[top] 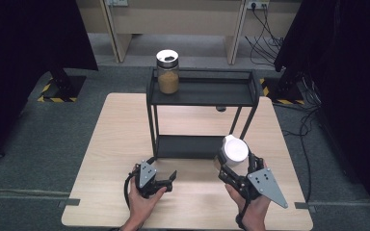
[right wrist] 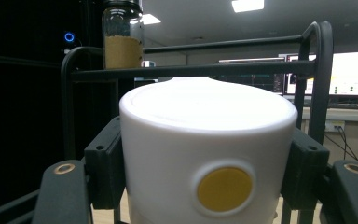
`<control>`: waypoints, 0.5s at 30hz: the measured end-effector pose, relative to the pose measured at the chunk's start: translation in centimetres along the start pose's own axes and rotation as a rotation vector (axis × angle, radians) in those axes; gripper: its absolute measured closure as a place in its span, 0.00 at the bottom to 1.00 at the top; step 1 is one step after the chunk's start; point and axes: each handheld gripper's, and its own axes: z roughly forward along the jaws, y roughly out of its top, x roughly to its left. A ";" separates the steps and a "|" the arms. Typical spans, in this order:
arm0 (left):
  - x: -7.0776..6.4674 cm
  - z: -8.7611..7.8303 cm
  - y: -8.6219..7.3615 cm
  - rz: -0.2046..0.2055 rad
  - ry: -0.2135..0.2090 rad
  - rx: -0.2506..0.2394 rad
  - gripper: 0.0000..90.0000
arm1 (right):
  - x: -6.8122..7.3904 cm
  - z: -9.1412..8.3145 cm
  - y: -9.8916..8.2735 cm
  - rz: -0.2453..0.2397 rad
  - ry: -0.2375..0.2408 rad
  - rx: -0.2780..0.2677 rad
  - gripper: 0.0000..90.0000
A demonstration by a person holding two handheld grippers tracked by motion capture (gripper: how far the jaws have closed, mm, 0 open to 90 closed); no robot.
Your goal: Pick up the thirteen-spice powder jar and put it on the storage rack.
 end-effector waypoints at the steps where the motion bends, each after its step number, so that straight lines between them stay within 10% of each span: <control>1: 0.0 0.0 0.0 0.000 0.000 0.000 0.02 | 0.0 0.2 0.1 0.000 -0.003 -0.005 0.34; 15: 0.0 0.0 0.0 0.002 0.000 0.000 0.02 | 0.2 1.7 1.9 -0.020 -0.003 -0.043 0.34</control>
